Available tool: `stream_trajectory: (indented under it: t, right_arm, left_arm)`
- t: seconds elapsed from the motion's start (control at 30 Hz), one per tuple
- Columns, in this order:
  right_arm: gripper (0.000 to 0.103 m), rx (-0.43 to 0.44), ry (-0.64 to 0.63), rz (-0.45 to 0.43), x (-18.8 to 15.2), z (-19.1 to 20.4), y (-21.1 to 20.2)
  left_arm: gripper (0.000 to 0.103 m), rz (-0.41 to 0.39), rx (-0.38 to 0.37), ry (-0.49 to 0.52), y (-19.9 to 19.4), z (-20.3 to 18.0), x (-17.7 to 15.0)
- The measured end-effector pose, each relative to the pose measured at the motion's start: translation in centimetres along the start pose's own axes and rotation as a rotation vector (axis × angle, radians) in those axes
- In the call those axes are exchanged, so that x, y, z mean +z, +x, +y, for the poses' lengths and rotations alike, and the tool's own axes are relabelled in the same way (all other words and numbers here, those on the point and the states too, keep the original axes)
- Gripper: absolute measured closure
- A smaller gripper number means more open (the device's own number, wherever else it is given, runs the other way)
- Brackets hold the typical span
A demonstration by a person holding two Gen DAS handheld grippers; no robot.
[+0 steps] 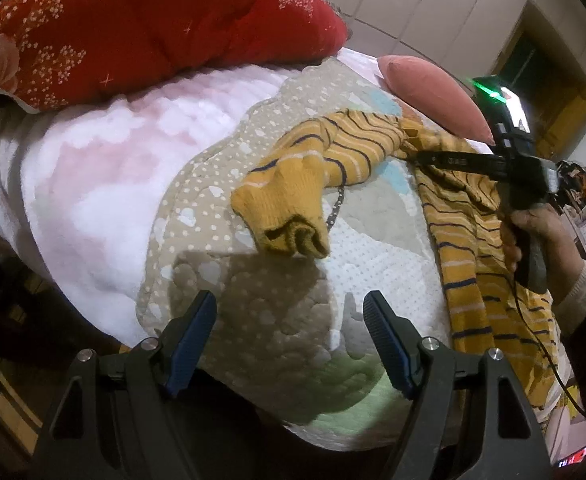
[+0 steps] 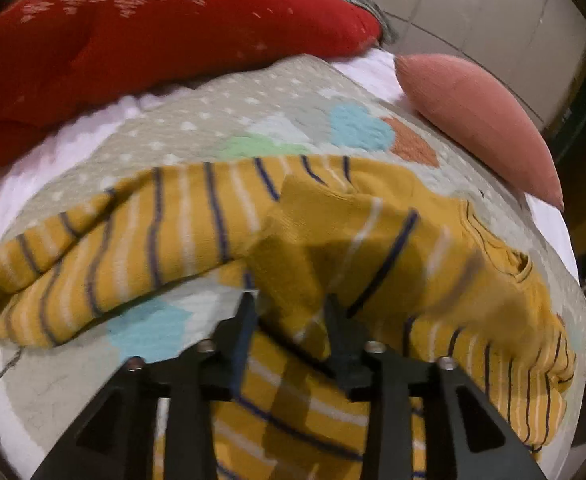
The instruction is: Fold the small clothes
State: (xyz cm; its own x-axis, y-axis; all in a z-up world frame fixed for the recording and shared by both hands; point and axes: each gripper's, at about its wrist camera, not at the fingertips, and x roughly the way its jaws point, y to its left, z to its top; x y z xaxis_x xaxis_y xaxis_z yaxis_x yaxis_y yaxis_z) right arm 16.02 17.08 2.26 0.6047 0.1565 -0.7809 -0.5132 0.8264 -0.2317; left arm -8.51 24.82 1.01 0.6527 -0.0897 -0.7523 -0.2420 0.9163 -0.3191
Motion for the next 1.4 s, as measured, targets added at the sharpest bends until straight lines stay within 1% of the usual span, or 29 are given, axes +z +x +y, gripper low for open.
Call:
stream_trajectory:
  t: [0.07, 0.13, 0.17, 0.27, 0.3, 0.4, 0.5, 0.6, 0.7, 0.8, 0.87, 0.93, 0.97, 1.0, 1.03, 1.1, 1.13, 1.17, 1.23, 1.27, 1.3, 1.33, 1.37, 1.4]
  right_arm:
    - [0.05, 0.009, -0.009, -0.026, -0.6, 0.0, -1.7]
    - [0.05, 0.014, 0.02, -0.047, -1.6, -1.5, -3.4]
    - [0.05, 0.013, 0.043, -0.053, -2.1, -2.6, -4.0]
    - [0.05, -0.025, 0.158, -0.051, -4.0, -7.6, -5.7]
    - [0.05, -0.046, 0.224, -0.042, -5.1, -10.0, -6.3]
    - [0.05, -0.054, 0.394, -0.044, -8.9, -15.3, -8.1]
    - [0.05, -0.064, 0.536, -0.033, -13.5, -19.3, -9.6]
    - [0.049, -0.095, 0.646, -0.035, -18.0, -22.0, -11.2]
    - [0.046, -0.118, 0.733, -0.023, -21.5, -24.2, -11.9]
    - [0.045, -0.115, 0.786, -0.011, -23.4, -25.4, -11.4]
    - [0.044, -0.128, 0.788, -0.014, -23.5, -25.9, -10.7]
    - [0.044, -0.167, 0.752, -0.031, -22.4, -26.3, -10.2]
    - [0.042, -0.175, 0.73, -0.036, -21.7, -26.5, -9.7]
    - [0.04, -0.153, 0.728, -0.034, -20.9, -27.0, -9.0]
    - [0.04, -0.098, 0.763, -0.039, -20.4, -27.6, -8.3]
    - [0.04, 0.012, 0.877, -0.071, -20.0, -29.4, -7.4]
    - [0.04, 0.049, 0.942, -0.098, -19.9, -30.4, -6.8]
    - [0.04, 0.058, 0.981, -0.107, -19.7, -31.2, -6.4]
    - [0.04, 0.06, 1.023, -0.085, -19.0, -32.2, -4.6]
    - [0.056, 0.08, 1.031, -0.064, -18.7, -32.6, -3.6]
    - [0.089, 0.105, 1.027, -0.036, -18.4, -32.8, -2.7]
    - [0.09, 0.113, 1.015, -0.028, -18.2, -32.9, -2.5]
    - [0.091, 0.101, 0.995, -0.037, -18.0, -33.0, -2.6]
    - [0.091, 0.07, 0.969, -0.04, -17.8, -33.2, -3.0]
  left_arm:
    - [0.028, -0.002, -0.004, 0.01, -0.1, -0.5, -0.1]
    - [0.028, -0.007, -0.009, 0.02, -0.3, -1.1, -0.2]
    - [0.028, -0.007, -0.011, 0.023, -0.3, -1.2, -0.2]
    - [0.028, 0.0, -0.018, 0.027, -0.1, -1.7, -0.2]
    - [0.028, 0.004, -0.022, 0.024, -0.1, -1.9, -0.3]
    - [0.028, 0.004, -0.032, 0.025, -0.1, -2.5, -0.2]
    - [0.028, 0.0, -0.023, 0.055, -0.4, -3.4, -0.2]
    - [0.028, -0.003, -0.021, 0.072, -0.8, -4.3, -0.2]
    - [0.028, -0.001, -0.026, 0.09, -0.9, -5.5, -0.4]
    - [0.028, 0.008, -0.038, 0.116, -0.9, -7.0, -0.7]
    - [0.028, 0.02, -0.044, 0.137, -0.9, -8.2, -1.0]
    - [0.028, 0.027, -0.047, 0.156, -0.9, -9.2, -1.2]
    - [0.028, 0.025, -0.048, 0.165, -1.2, -9.7, -1.3]
    - [0.028, 0.021, -0.047, 0.174, -1.4, -10.0, -1.4]
    - [0.028, 0.014, -0.044, 0.185, -1.7, -10.4, -1.6]
    - [0.028, 0.004, -0.024, 0.21, -2.1, -11.0, -1.8]
    - [0.028, 0.006, -0.015, 0.219, -2.1, -11.2, -1.9]
    - [0.028, 0.012, -0.007, 0.227, -2.0, -11.3, -1.9]
    - [0.028, 0.034, 0.003, 0.228, -1.4, -11.3, -1.9]
    - [0.028, 0.039, 0.005, 0.225, -1.2, -11.3, -1.9]
    - [0.028, 0.044, 0.006, 0.22, -0.9, -11.2, -1.8]
    - [0.028, 0.046, 0.005, 0.216, -0.8, -11.2, -1.7]
    - [0.028, 0.048, 0.003, 0.213, -0.6, -11.2, -1.6]
    - [0.028, 0.051, 0.003, 0.212, -0.3, -11.1, -1.5]
